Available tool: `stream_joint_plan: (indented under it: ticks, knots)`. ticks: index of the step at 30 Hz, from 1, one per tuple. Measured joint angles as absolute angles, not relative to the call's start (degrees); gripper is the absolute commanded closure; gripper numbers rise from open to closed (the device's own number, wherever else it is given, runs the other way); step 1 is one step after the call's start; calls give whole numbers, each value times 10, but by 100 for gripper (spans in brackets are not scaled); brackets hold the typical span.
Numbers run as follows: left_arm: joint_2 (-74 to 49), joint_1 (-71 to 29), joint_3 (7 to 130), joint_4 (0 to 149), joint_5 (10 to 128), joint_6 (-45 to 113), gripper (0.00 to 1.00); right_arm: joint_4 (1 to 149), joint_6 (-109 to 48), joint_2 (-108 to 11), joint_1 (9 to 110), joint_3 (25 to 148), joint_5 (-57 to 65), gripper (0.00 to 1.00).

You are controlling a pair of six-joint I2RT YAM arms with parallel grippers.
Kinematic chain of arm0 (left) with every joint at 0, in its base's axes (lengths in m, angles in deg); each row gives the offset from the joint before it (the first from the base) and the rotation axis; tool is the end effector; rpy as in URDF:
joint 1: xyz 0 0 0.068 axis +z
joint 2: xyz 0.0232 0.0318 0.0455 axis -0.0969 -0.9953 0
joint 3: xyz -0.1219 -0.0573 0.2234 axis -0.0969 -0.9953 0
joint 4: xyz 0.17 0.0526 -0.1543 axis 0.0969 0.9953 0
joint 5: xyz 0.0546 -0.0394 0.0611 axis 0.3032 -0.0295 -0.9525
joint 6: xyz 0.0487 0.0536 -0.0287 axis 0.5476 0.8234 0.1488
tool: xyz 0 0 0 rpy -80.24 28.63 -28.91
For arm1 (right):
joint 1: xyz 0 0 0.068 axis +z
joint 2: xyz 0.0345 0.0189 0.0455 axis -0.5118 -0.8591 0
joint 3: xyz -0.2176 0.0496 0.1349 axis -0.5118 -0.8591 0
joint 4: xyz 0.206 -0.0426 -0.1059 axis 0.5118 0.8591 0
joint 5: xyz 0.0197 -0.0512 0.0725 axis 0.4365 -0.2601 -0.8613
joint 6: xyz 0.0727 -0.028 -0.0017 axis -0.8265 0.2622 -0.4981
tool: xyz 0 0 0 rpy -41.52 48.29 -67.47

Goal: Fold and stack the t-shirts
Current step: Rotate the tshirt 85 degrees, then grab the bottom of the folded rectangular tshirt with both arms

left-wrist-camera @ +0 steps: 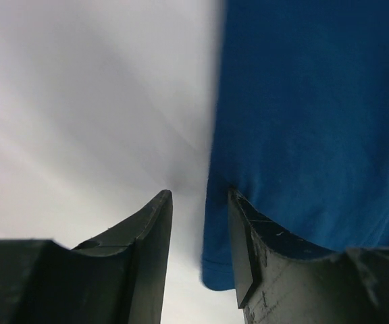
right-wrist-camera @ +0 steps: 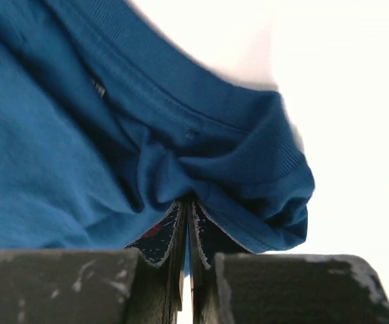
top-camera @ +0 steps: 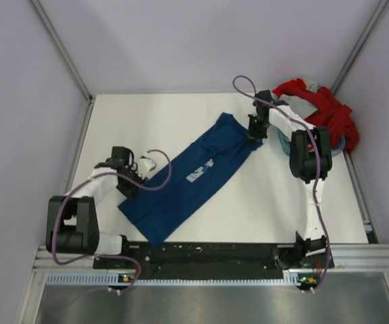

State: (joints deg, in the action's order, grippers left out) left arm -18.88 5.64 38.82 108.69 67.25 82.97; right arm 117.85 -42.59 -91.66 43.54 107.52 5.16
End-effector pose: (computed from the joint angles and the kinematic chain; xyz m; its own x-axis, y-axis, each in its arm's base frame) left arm 0.2352 -0.0072 0.1408 -0.7281 0.6045 -0.3231 0.6043 0.7886 0.1136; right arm 0.4136 0.1011 0.1414 -0.9571 0.1095 -0.2684 0.0560 0.9783 0.1994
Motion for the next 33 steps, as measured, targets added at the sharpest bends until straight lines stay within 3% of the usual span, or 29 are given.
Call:
stream_joint_plan:
  ticks: [7,9,14,18,21,27,30,33]
  knots:
    - [-104,-142,325,1141,730,864,56,1146,-450,-1145,417,1431,-69,87]
    - [-91,-158,324,1190,769,863,56,1123,-463,-1164,412,1453,-107,72]
    - [-57,-151,334,1236,781,864,54,1085,-453,-1135,407,1434,-165,48]
    - [-41,-149,381,1272,793,877,52,1056,-407,-1020,412,1323,-201,44]
    - [-33,-148,416,1298,824,907,50,1009,-339,-849,443,1148,-221,43]
    - [-9,-145,433,1369,919,1039,48,806,-169,-494,622,767,-359,37]
    - [6,-141,424,1401,933,1120,48,739,-102,-398,671,613,-410,37]
    - [33,-139,384,1417,926,1201,47,758,-27,-384,730,536,-385,37]
